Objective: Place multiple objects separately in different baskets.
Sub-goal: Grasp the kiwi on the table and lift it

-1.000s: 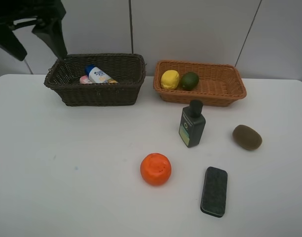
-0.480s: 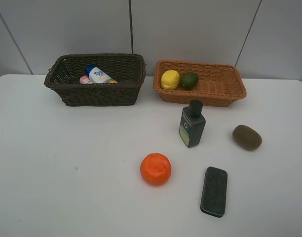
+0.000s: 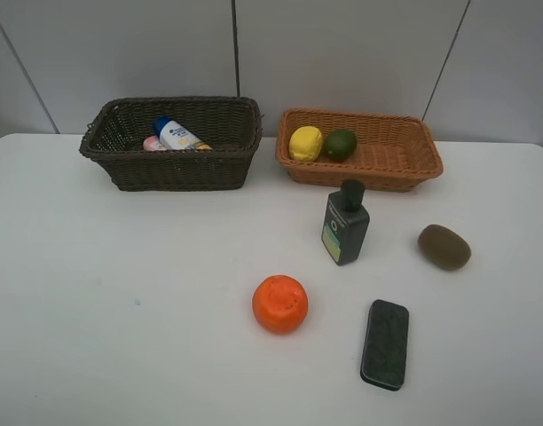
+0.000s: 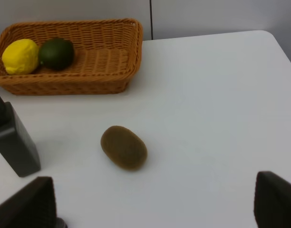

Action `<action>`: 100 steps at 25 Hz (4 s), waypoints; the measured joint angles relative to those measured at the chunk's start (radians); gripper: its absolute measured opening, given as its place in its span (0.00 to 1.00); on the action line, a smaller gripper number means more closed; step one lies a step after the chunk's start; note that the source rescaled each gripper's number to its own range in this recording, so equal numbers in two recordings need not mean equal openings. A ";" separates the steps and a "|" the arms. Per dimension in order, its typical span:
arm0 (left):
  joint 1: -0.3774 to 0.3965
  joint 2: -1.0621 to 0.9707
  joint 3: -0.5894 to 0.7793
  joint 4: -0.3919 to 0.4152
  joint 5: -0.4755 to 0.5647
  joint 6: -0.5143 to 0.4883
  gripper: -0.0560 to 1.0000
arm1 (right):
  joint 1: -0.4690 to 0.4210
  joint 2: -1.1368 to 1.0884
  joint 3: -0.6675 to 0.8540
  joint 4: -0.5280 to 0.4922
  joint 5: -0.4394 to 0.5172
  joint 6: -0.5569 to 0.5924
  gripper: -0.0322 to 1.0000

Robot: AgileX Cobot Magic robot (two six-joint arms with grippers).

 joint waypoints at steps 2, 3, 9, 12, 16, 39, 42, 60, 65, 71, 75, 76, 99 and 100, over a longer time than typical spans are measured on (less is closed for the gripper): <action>0.000 -0.065 0.033 -0.001 -0.029 0.016 0.98 | 0.000 0.000 0.000 0.000 0.000 0.000 0.98; 0.000 -0.096 0.050 -0.001 -0.044 0.022 0.98 | 0.000 0.000 0.000 0.000 0.000 0.000 0.98; 0.000 -0.216 0.123 -0.027 -0.113 0.028 0.98 | 0.000 0.000 0.000 0.000 0.000 0.000 0.98; 0.000 -0.219 0.125 -0.029 -0.125 0.029 0.98 | 0.000 0.000 0.000 0.000 0.000 0.000 0.98; 0.000 -0.219 0.125 -0.058 -0.125 0.029 0.98 | 0.000 0.000 0.000 0.000 0.000 0.000 0.98; 0.000 -0.219 0.125 -0.063 -0.125 0.031 0.98 | 0.000 0.529 -0.034 -0.014 -0.066 0.000 0.98; 0.000 -0.219 0.125 -0.063 -0.125 0.031 0.98 | 0.000 0.770 -0.084 -0.014 -0.127 0.000 0.98; 0.000 -0.219 0.125 -0.063 -0.125 0.031 0.98 | 0.002 1.654 -0.421 0.057 -0.207 -0.118 0.98; 0.000 -0.219 0.125 -0.063 -0.125 0.031 0.98 | 0.058 1.748 -0.478 0.072 -0.231 -0.215 0.98; 0.000 -0.219 0.125 -0.063 -0.125 0.031 0.98 | 0.124 1.845 -0.542 0.026 -0.247 -0.237 0.98; 0.000 -0.219 0.125 -0.063 -0.125 0.031 0.98 | 0.123 1.912 -0.570 0.016 -0.271 -0.239 0.98; 0.000 -0.219 0.125 -0.063 -0.125 0.031 0.98 | 0.123 1.928 -0.575 0.016 -0.277 -0.239 0.98; 0.000 -0.219 0.125 -0.067 -0.125 0.031 0.98 | 0.123 2.011 -0.722 0.070 -0.010 -0.225 0.43; 0.000 -0.219 0.125 -0.067 -0.125 0.031 0.98 | 0.123 2.000 -0.761 0.098 0.018 -0.217 0.43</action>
